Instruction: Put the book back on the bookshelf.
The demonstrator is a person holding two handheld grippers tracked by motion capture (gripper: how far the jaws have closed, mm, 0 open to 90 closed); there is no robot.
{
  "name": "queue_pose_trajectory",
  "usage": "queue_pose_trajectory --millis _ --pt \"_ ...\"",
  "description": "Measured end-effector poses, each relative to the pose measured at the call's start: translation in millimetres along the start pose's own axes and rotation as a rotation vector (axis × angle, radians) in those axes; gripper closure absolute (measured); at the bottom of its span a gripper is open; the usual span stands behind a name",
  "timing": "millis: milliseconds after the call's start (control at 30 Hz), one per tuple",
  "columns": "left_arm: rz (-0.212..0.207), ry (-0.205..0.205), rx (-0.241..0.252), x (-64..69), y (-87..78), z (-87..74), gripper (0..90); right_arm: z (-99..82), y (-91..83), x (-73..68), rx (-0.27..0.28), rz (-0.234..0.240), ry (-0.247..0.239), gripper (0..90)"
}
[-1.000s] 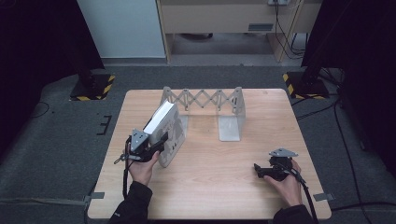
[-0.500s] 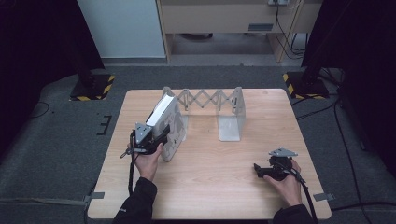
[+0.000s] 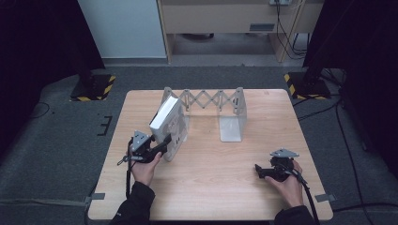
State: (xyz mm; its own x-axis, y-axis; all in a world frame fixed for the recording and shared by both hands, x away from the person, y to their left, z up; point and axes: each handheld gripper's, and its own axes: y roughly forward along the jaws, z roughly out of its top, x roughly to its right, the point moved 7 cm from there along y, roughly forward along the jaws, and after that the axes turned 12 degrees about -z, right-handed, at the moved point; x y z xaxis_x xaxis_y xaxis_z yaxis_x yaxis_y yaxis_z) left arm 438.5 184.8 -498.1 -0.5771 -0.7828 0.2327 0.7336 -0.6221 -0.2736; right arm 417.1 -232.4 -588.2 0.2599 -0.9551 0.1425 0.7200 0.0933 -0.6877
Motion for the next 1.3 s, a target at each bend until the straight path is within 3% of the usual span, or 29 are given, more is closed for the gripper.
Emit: queue_pose_trajectory --millis 167,367,433,733,900,1167,1300 --pt "-0.005 -0.003 0.041 0.9 -0.5 -4.5 47.5 0.1 -0.1 -0.1 -0.002 -0.001 0.004 4.4" --pt "0.037 0.055 0.044 4.6 1.5 -6.1 50.2 0.1 0.1 0.0 0.0 -0.002 0.002 4.5" --pt "0.071 0.083 0.04 7.2 3.5 -6.3 50.8 0.2 0.0 -0.1 -0.001 -0.001 0.005 4.4" --pt "0.123 0.11 0.062 6.8 18.4 -3.0 51.7 0.2 0.2 0.1 0.0 -0.001 -0.001 4.4" --pt "0.129 0.098 0.061 1.6 26.0 1.5 51.9 0.2 0.2 0.1 0.0 -0.002 -0.001 4.4" --pt "0.084 0.106 0.076 -4.3 32.5 2.4 50.3 0.2 0.2 0.1 0.0 -0.001 -0.001 4.4" --pt "0.024 0.063 0.04 -3.8 26.1 -6.9 46.2 0.1 0.1 -0.1 -0.001 0.001 -0.001 4.5"
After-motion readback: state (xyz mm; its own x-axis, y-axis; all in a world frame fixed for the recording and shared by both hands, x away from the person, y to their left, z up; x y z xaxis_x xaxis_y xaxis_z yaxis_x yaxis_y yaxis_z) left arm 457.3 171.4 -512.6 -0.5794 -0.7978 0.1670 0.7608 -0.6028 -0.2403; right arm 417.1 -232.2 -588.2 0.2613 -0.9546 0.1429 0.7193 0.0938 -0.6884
